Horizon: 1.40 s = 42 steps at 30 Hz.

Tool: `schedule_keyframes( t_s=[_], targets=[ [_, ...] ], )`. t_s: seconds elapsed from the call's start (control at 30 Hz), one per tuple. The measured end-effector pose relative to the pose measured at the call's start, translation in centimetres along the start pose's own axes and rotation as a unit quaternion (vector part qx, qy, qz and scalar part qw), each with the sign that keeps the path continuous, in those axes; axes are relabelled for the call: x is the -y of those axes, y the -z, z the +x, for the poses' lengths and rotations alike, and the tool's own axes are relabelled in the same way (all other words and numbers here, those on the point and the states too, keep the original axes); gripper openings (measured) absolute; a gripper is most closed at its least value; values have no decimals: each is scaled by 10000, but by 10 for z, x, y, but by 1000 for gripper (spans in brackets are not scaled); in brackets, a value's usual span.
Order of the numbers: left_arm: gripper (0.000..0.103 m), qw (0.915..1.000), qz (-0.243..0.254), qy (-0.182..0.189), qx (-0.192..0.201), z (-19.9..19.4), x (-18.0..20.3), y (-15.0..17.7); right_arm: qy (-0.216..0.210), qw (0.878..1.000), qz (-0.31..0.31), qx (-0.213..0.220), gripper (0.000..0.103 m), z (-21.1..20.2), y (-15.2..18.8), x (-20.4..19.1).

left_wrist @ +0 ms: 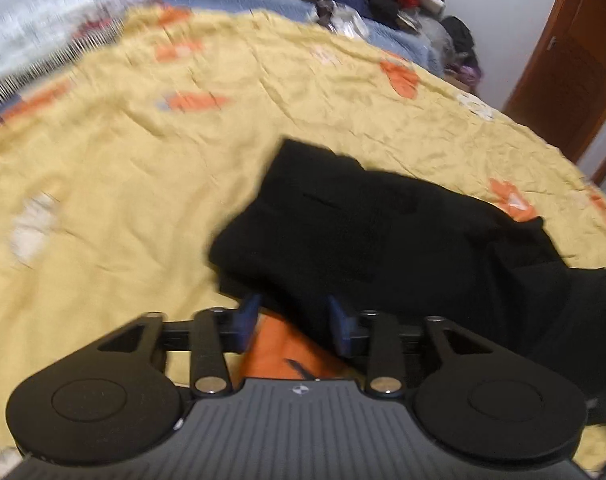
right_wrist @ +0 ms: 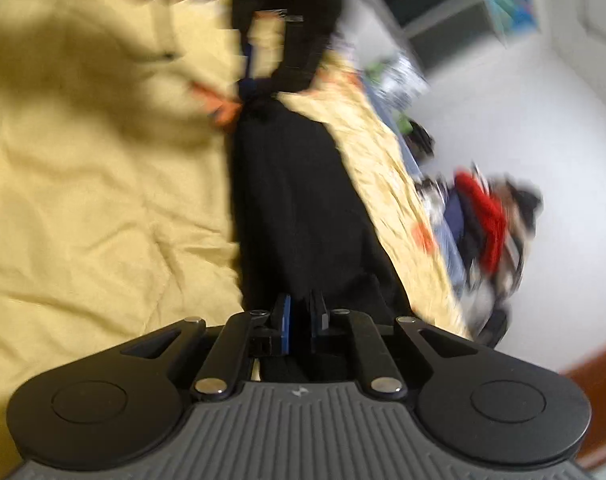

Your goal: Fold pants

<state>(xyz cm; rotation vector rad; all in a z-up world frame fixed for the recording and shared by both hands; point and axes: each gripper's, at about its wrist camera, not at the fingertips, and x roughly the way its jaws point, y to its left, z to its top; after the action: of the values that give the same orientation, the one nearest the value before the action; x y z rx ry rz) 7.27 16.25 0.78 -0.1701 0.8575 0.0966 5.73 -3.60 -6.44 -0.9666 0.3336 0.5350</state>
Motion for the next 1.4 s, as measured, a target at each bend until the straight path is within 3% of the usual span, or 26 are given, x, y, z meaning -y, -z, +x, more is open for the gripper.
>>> schedule_keyframes(
  t_s=[0.13,0.23,0.33,0.37,0.43,0.5,0.57,0.63,0.7,0.77,0.8,0.9,0.97,1.1,1.2,1.3,1.37,1.4],
  targets=[
    [60,9977,464,-147,469,-22,24,5,513,9862,1517,-431,10,-16,40,40],
    [68,9925,1036,293,579,-29,62,10,383,9633,2417,-1104,10,-14,83,55],
    [69,9804,1728,679,663,-30,111,26,226,9456,3093,-987,10,-38,110,63],
    [69,9748,1940,888,656,-29,128,31,88,9313,3531,-888,10,-49,120,72],
    [70,9644,2213,1327,586,-25,158,42,-92,8907,4498,-661,10,-66,146,93],
    [71,9519,2473,1744,486,-18,187,52,41,8471,5287,-541,11,-82,177,120],
    [71,9398,2786,1921,482,-10,215,63,242,7965,6022,-478,11,-94,210,153],
    [71,9286,3128,1936,497,0,240,73,371,7553,6530,-425,11,-96,236,193],
    [71,9178,3421,1950,508,11,257,80,556,7269,6820,-573,25,-87,259,231],
    [71,9089,3661,1900,618,21,267,85,874,6993,7032,-944,76,-74,283,267],
    [72,9055,3745,1876,686,26,269,86,1010,6952,7040,-1044,82,-67,293,283],
    [73,9052,3745,1858,768,33,275,87,1600,7076,6751,-1338,80,-46,317,320],
    [77,9049,3698,1954,792,33,276,89,1886,6988,6671,-1762,81,-29,336,335],
    [81,9003,3764,1997,888,34,278,90,1851,6817,6764,-2085,80,2,367,345],
    [84,8990,3780,1998,953,35,277,92,1645,6862,6760,-2123,78,22,375,347],
    [87,9001,3736,2019,970,37,276,92,1529,7010,6593,-2249,57,41,379,349],
    [90,9008,3719,2011,986,38,275,93,1410,7080,6515,-2332,28,51,379,349],
    [91,9005,3728,2001,1006,38,276,94,1460,7128,6448,-2343,23,49,377,348]
  ],
)
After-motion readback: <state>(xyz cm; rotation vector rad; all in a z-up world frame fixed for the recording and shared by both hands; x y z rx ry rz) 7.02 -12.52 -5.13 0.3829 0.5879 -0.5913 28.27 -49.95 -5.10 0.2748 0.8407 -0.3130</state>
